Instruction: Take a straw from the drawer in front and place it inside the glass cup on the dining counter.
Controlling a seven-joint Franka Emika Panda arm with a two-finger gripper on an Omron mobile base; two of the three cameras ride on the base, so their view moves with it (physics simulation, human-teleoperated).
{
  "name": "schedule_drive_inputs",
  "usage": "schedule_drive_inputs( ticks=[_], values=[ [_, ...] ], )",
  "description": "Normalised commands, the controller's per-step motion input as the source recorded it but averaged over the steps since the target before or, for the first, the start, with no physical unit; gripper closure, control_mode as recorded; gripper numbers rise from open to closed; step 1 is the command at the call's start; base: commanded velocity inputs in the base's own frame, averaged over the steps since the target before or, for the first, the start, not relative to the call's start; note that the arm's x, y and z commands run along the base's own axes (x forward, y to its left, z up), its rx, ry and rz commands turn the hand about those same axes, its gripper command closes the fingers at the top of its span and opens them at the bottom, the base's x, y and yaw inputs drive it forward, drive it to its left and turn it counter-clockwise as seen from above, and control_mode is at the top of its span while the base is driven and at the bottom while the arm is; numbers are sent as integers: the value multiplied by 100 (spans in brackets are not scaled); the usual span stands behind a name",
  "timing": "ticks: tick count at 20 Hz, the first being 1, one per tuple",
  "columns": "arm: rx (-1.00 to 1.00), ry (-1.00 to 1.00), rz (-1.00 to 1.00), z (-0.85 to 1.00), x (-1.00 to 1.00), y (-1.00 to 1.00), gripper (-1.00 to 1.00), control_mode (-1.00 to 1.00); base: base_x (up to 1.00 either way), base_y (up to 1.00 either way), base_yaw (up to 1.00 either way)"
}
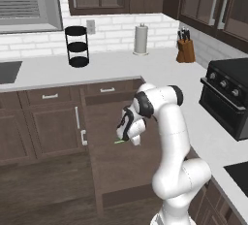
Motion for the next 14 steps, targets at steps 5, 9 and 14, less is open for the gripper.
schedule_drive_inputs(
  ticks=[5,9,14],
  values=[
    [0,7,5,0,17,0,100,-100,0,0,0],
    [0,0,2,11,0,0,100,-100,0,0,0],
    [0,-1,0,50,-14,-1,100,-100,0,0,0]
  ],
)
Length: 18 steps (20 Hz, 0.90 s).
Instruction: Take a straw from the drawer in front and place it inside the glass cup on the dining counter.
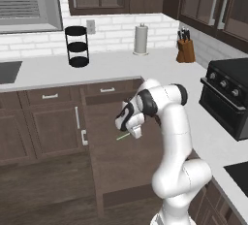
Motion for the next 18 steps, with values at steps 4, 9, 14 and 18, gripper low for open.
schedule_drive_inputs(
  ticks=[4,9,14,18],
  values=[
    [0,-9,0,92,-32,-4,100,-100,0,0,0],
    [0,-20,4,99,-43,-9,100,-100,0,0,0],
    [0,-20,8,99,-45,-9,100,-100,0,0,0],
    [0,-15,9,100,-39,-8,100,-100,0,0,0]
  ],
)
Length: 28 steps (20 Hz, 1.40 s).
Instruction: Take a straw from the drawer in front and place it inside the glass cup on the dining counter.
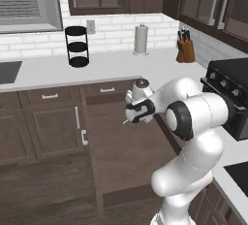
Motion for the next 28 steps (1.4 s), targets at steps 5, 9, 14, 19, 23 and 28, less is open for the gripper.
schedule_drive_inputs(
  ticks=[5,9,14,19,23,28],
  values=[
    [0,-5,14,100,-27,-3,100,-100,0,0,0],
    [0,0,16,100,-28,-3,100,-100,0,0,0],
    [0,0,18,99,-29,-5,100,-100,0,0,0],
    [-3,-2,21,83,-40,-3,100,-100,0,0,0],
    [-5,-15,11,58,-55,0,100,-100,0,0,0],
    [-2,-24,4,56,-56,0,100,-100,0,0,0]
  ],
)
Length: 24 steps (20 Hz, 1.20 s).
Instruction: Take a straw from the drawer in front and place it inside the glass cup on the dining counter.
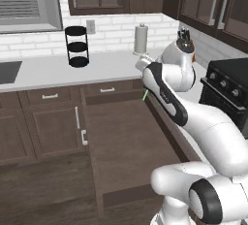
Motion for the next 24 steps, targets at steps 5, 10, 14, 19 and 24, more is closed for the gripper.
schedule_drive_inputs(
  ticks=[5,10,14,19,24],
  values=[
    [-1,-20,4,62,-52,0,100,-100,0,0,0],
    [-1,-11,0,21,-30,0,100,-100,0,0,0],
    [0,0,0,0,0,0,100,-100,0,0,0],
    [0,-10,0,0,-25,0,100,-100,0,0,0],
    [0,-22,0,3,-59,3,100,-100,0,0,0]
  ],
)
